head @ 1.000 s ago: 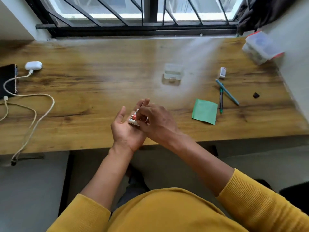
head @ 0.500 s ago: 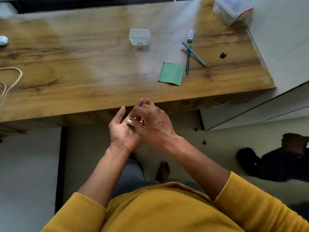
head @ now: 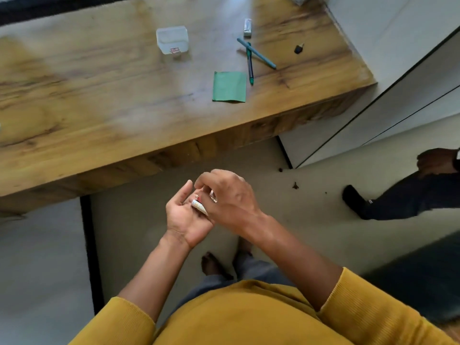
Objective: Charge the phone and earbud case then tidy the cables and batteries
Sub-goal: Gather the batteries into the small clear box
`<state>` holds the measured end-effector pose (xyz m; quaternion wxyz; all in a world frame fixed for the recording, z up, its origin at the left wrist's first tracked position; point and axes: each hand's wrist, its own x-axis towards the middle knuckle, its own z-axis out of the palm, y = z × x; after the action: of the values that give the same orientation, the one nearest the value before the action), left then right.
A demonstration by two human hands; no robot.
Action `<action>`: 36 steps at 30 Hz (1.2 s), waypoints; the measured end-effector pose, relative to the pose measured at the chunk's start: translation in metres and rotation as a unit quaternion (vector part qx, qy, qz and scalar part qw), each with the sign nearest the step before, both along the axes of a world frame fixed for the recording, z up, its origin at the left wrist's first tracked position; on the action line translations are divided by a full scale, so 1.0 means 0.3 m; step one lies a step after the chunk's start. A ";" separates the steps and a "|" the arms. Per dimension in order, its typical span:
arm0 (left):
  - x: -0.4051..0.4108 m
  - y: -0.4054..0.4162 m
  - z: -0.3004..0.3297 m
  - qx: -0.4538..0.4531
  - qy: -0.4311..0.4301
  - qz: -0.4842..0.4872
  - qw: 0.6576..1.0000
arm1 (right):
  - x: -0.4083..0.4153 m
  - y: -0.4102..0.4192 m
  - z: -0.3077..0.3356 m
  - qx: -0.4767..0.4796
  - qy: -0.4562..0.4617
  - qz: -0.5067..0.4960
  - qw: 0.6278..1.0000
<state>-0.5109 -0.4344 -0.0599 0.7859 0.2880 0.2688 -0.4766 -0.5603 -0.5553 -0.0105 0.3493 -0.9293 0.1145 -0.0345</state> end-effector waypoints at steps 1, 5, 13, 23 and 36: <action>-0.017 0.026 -0.021 0.006 0.002 -0.008 1.000 | -0.019 0.019 -0.010 0.002 0.007 -0.004 1.000; -0.108 0.123 -0.071 -0.001 0.022 -0.038 0.999 | -0.092 0.095 -0.061 0.009 0.053 -0.004 0.999; -0.258 0.268 -0.124 0.059 0.063 -0.065 0.994 | -0.252 0.228 -0.138 0.022 0.100 0.002 0.995; -0.346 0.369 -0.196 0.066 0.086 -0.056 0.992 | -0.344 0.303 -0.177 0.024 0.118 0.021 0.992; -0.481 0.408 -0.293 0.048 0.099 0.010 0.994 | -0.416 0.259 -0.267 -0.004 0.128 0.090 0.988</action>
<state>-0.6553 -0.3121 -0.1478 0.7456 0.2740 0.3709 -0.4811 -0.6851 -0.4776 -0.0906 0.3295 -0.9341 0.0737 0.1161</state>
